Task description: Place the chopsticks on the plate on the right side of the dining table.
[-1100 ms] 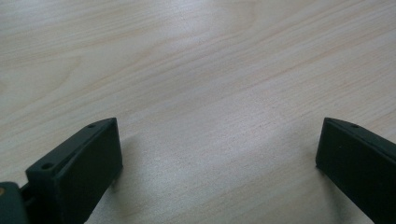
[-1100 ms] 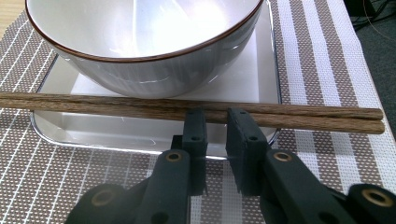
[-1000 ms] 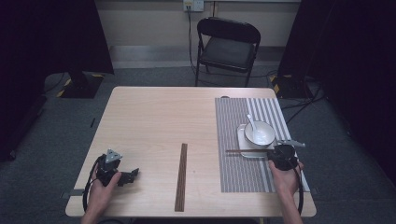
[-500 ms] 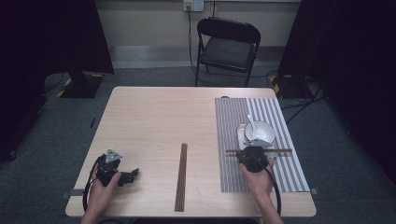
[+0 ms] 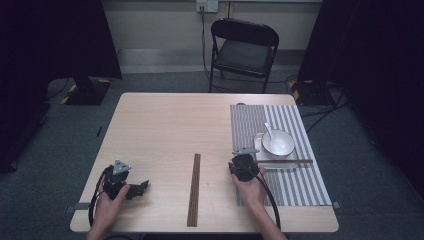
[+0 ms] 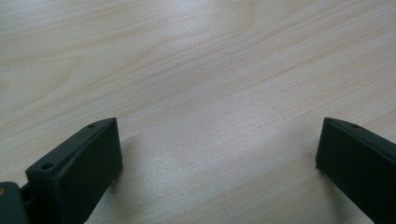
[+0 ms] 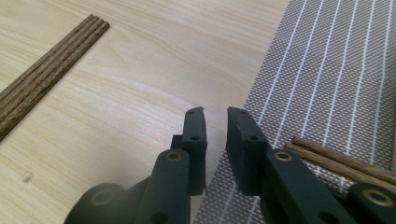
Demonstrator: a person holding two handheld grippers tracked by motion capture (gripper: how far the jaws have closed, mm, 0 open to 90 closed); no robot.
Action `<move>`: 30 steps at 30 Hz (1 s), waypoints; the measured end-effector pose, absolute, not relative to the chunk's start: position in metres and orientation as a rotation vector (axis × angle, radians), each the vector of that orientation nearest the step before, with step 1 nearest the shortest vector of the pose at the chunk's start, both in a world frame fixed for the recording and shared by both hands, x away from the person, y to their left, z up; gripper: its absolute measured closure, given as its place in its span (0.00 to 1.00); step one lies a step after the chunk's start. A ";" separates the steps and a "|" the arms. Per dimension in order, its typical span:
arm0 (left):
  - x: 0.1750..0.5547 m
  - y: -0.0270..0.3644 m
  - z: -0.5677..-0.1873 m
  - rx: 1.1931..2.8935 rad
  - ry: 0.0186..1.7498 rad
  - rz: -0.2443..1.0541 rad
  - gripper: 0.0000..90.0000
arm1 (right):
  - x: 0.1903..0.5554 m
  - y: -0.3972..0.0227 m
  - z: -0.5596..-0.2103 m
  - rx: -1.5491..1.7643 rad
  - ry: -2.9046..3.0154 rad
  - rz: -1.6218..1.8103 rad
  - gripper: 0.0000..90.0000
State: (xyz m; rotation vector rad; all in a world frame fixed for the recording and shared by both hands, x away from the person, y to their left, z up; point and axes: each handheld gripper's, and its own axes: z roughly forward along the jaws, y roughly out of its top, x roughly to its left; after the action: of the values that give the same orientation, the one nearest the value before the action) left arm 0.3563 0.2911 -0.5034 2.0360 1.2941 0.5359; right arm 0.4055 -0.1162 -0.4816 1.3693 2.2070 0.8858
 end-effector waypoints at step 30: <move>0.356 0.291 -0.503 2.036 1.294 0.536 0.00 | 0.412 -0.123 -0.486 1.393 2.194 0.850 0.87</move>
State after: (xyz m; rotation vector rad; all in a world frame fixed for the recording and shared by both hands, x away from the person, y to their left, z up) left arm 0.3563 0.2911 -0.5034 2.0360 1.2942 0.5360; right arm 0.4116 -0.1228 -0.4860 1.3934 2.1936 0.8496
